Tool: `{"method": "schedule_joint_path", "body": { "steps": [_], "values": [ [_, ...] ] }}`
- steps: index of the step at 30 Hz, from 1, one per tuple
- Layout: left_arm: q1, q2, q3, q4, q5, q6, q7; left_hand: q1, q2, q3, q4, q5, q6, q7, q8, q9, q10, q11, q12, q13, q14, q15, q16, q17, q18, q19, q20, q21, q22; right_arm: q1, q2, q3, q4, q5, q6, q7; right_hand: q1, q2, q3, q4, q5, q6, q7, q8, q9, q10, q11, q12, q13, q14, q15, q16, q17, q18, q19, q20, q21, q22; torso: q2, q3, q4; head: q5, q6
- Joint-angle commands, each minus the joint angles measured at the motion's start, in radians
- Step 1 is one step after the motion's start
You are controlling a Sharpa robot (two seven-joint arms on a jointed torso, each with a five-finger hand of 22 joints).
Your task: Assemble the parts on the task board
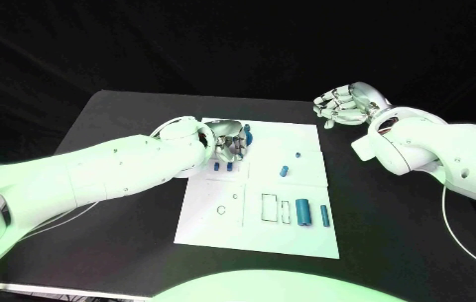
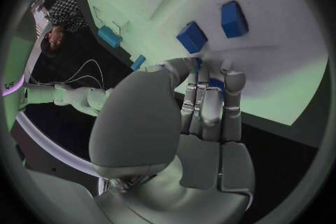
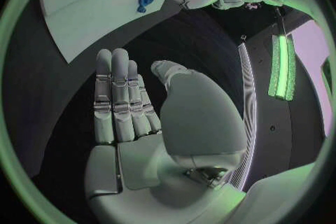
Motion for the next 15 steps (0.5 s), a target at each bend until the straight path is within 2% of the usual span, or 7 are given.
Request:
{"method": "schedule_joint_path", "body": {
  "steps": [1, 9, 15],
  "values": [
    [0.001, -0.014, 0.009, 0.019, 0.056, -0.011, 0.011, -0.013, -0.001, -0.003, -0.006, 0.002, 0.01, -0.001, -0.006, 0.002, 0.012, -0.002, -0.006, 0.003, 0.009, 0.001, 0.005, 0.0, -0.017, 0.005, 0.001, 0.006, 0.0, -0.001, 0.001, 0.0, 0.002, -0.003, 0.009, 0.013, -0.002, -0.006, 0.005, 0.0, -0.003, 0.005, 0.002, 0.001, -0.001, 0.009, -0.001, -0.007, -0.001, 0.008, -0.002, -0.005, 0.001, 0.004, 0.003, 0.002, -0.004, -0.001, -0.001, 0.0006, 0.0002, 0.002, 0.003],
    [0.006, -0.075, 0.046, 0.075, 0.097, 0.012, 0.009, -0.034, -0.004, -0.01, -0.002, 0.0, 0.015, -0.004, -0.013, 0.007, 0.017, -0.003, -0.02, 0.002, 0.008, 0.001, 0.002, -0.008, -0.016, 0.001, 0.001, 0.002, -0.006, -0.001, 0.0, 0.0, 0.002, -0.003, 0.007, 0.013, -0.004, -0.006, 0.006, 0.0, 0.001, 0.005, 0.002, 0.001, -0.001, 0.01, 0.0, -0.01, -0.004, 0.008, -0.002, -0.009, 0.003, 0.004, 0.004, 0.002, -0.006, -0.004, -0.002, 0.0007, 0.0014, 0.004, 0.006],
    [0.009, -0.111, 0.055, 0.091, 0.109, 0.027, 0.004, -0.033, -0.005, -0.009, -0.003, 0.001, 0.015, -0.004, -0.014, 0.007, 0.018, -0.004, -0.022, 0.002, 0.007, 0.001, 0.002, -0.008, -0.016, 0.002, 0.001, 0.002, -0.005, -0.001, -0.003, 0.0, 0.002, -0.003, 0.006, 0.014, -0.004, -0.006, 0.006, 0.0, 0.001, 0.005, 0.002, 0.001, -0.001, 0.01, 0.0, -0.01, -0.004, 0.008, -0.002, -0.009, 0.003, 0.004, 0.004, 0.002, -0.006, -0.004, -0.001, -0.001, 0.0015, 0.004, 0.008]
  ]
}}
